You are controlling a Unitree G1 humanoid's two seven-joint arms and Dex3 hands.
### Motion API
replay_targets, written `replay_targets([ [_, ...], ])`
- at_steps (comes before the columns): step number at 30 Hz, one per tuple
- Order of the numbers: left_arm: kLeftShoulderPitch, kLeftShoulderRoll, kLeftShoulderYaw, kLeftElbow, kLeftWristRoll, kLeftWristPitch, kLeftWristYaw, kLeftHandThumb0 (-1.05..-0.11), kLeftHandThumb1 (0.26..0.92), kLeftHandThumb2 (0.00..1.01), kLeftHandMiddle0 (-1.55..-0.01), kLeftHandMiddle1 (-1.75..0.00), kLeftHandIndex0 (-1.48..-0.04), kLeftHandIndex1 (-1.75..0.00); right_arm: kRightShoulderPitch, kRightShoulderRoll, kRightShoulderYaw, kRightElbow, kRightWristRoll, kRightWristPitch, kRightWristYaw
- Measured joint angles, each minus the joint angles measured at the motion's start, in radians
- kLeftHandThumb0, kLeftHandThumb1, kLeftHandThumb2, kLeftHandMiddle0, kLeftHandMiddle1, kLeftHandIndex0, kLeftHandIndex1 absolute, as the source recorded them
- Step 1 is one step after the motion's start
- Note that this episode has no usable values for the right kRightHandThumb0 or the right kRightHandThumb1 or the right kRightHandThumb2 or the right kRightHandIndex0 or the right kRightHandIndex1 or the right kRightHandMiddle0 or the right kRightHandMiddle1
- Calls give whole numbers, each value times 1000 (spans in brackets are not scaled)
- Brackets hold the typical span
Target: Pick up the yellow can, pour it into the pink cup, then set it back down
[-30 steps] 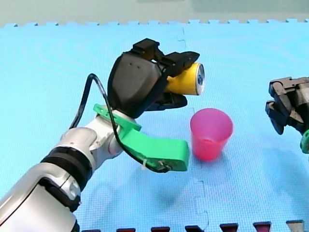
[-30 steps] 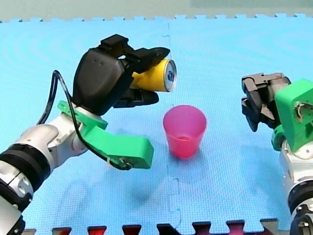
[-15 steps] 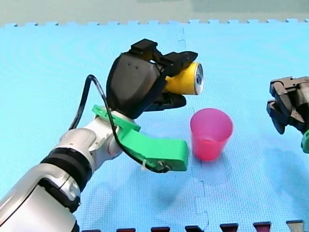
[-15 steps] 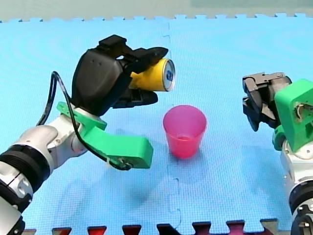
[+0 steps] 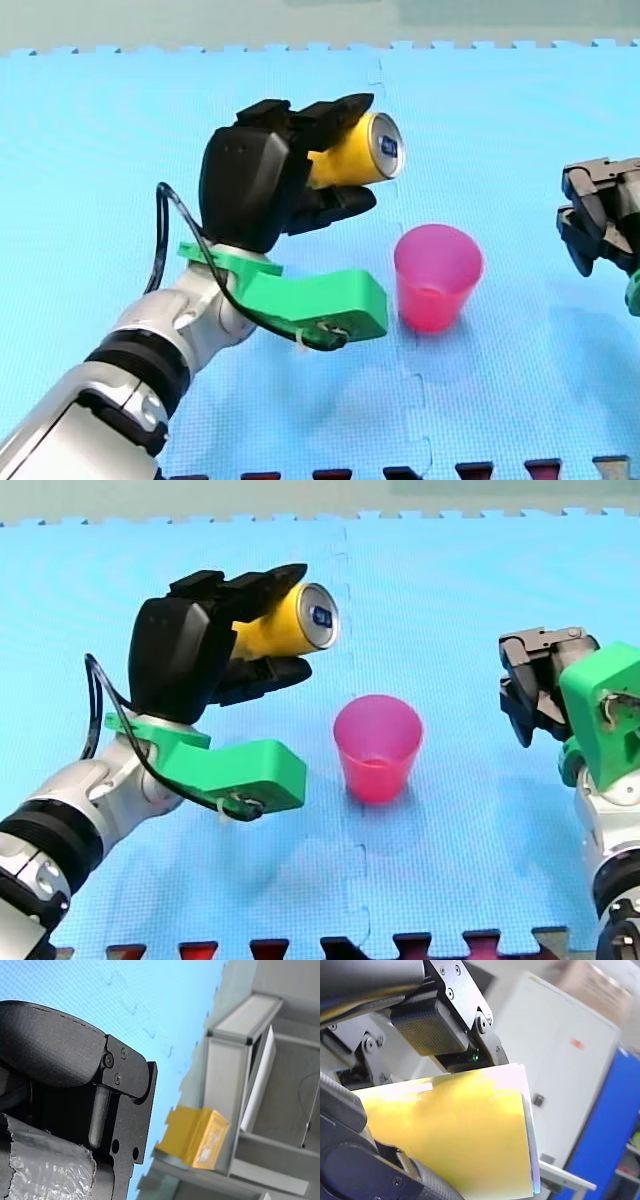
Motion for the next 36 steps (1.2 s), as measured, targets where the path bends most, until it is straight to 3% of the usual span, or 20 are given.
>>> replay_targets([
  [9, 14, -18, 33, 29, -7, -40, 40, -334, 763, 0, -1268, -37, -1197, -18, -1, -4, -9, -1, 16, 18, 21],
  [26, 48, -46, 78, 49, -39, -94, 49, -343, 775, 2, -1281, -12, -1223, -5, -1, -8, -8, -4, 17, 19, 14],
  [30, 71, -53, 117, 48, -87, -137, 9, -343, 780, 3, -1298, -15, -1219, -1, 1, -9, -8, -4, 17, 19, 13],
  [36, 123, -84, 224, 38, -239, -182, -139, -372, 802, 8, -1285, -4, -1201, 0, 2, -10, -8, -5, 17, 19, 14],
])
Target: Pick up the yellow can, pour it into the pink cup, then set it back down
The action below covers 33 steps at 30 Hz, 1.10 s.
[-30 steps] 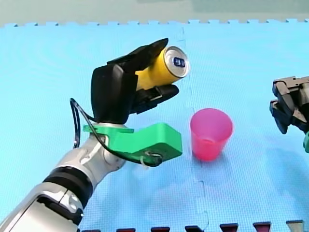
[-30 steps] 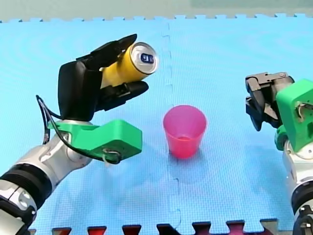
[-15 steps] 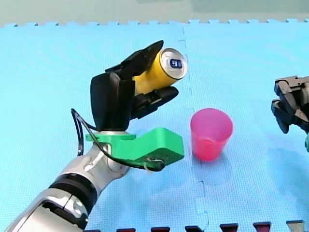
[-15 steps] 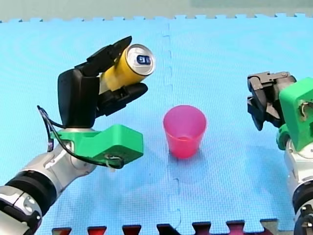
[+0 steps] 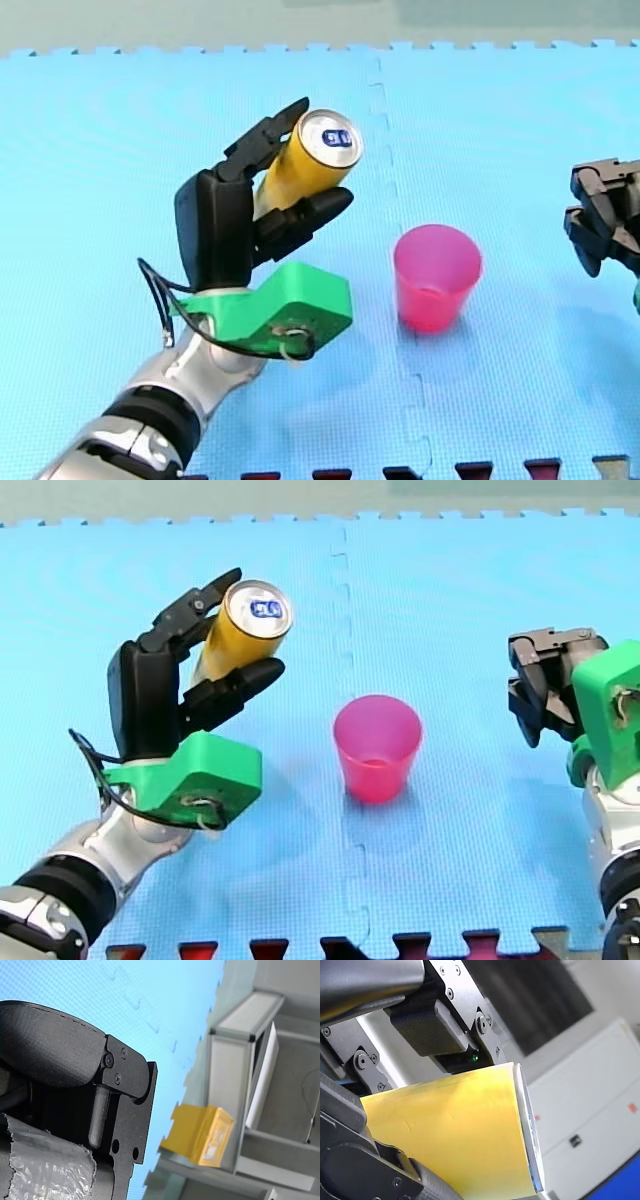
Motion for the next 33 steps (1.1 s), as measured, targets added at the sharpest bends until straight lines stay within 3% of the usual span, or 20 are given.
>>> replay_targets([
  [7, 64, -30, 83, -18, -95, -45, -125, -397, 814, 6, -1256, 0, -1196, 0, 1, -6, 0, 0, 0, 3, 0],
  [14, 97, -47, 156, -34, -191, -56, -294, -383, 824, 5, -1248, -1, -1184, 0, 1, -6, -1, 0, 1, 12, 0],
  [27, 141, -106, 285, -117, -390, 10, -580, -388, 827, 0, -1272, -10, -1186, -1, 1, -6, -4, 0, 4, 20, 1],
  [33, 169, -111, 304, -168, -394, 27, -610, -388, 822, 0, -1280, -11, -1190, -2, 1, -5, -5, 0, 5, 22, 2],
])
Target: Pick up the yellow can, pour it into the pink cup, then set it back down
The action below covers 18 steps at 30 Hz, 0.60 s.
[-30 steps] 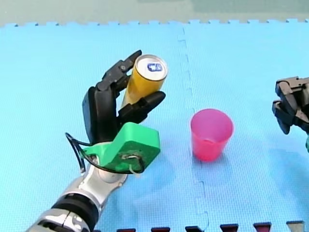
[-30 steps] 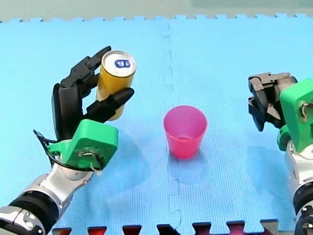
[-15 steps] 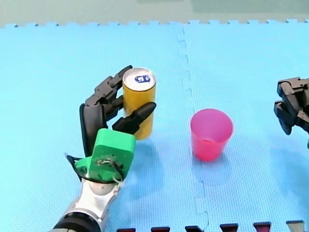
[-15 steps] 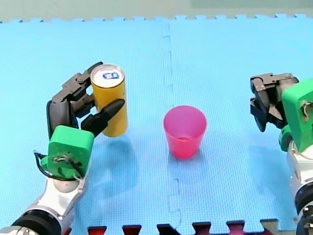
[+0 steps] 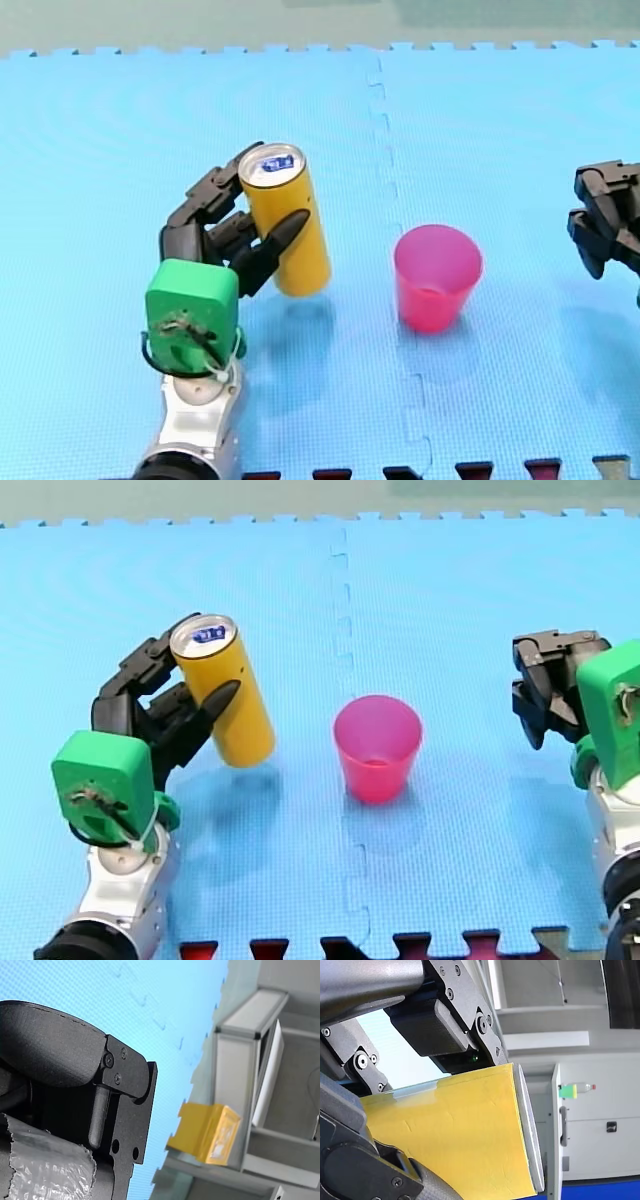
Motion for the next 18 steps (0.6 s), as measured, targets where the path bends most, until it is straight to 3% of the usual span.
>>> replay_targets([
  [13, 63, 12, -8, -106, 53, 72, 15, -381, 823, 1, -1273, -3, -1190, 0, 0, -2, -2, 0, 2, 0, 4],
  [18, 73, 43, -41, -102, 162, 52, 103, -371, 827, 2, -1256, 0, -1176, 0, 0, -3, -3, 0, 2, 1, 3],
])
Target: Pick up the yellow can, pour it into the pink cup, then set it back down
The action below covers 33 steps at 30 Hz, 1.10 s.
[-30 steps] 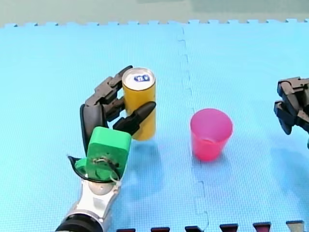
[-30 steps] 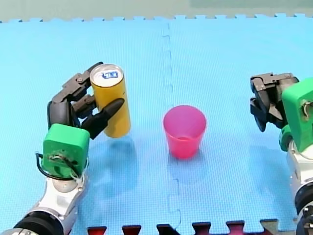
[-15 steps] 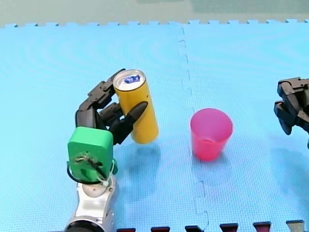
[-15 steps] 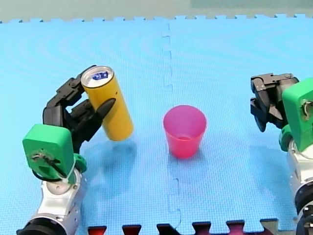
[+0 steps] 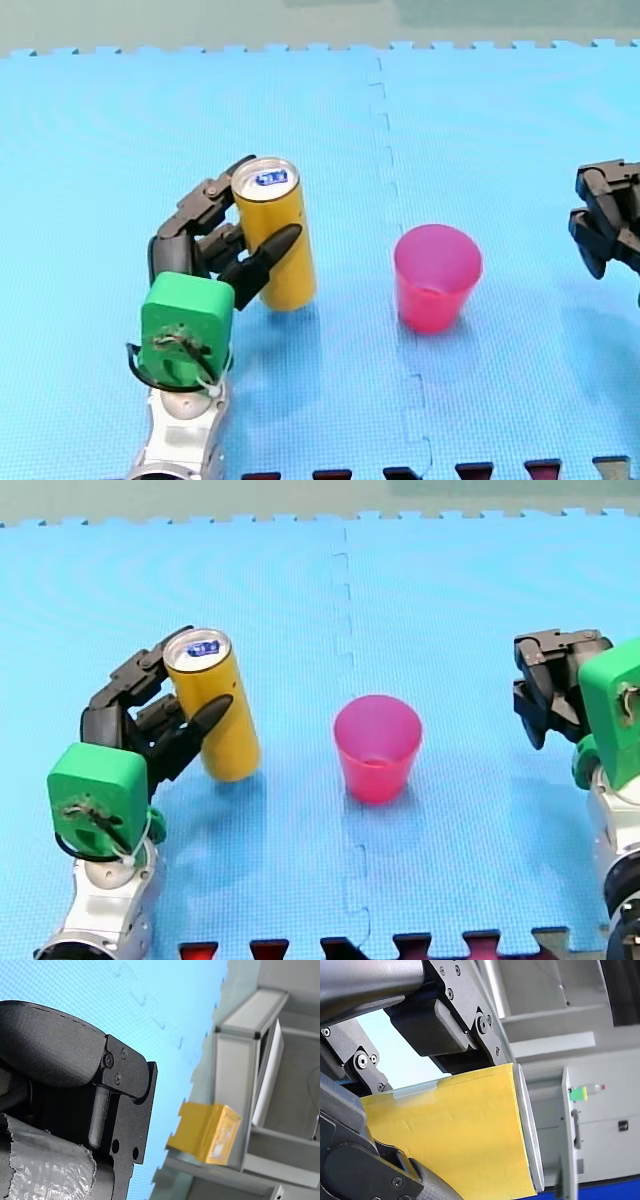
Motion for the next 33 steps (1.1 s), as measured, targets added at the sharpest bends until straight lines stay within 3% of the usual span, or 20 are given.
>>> replay_targets([
  [4, -6, 32, -24, 59, 70, -63, 71, -357, 828, 2, -1247, 0, -1168, 0, 0, -2, -1, 0, 0, 2, 1],
  [10, -30, 56, -28, 137, 91, -132, 142, -332, 829, 1, -1233, 0, -1154, 0, 0, -7, -3, 0, 0, 3, 8],
  [22, -57, 56, -9, 197, 71, -152, 190, -328, 835, 2, -1230, -3, -1143, 0, -3, -27, -10, 0, 5, 10, 29],
  [33, -85, 48, -3, 222, 59, -149, 198, -338, 840, 1, -1233, -2, -1142, 0, -14, -43, -11, 4, 0, 34, 9],
])
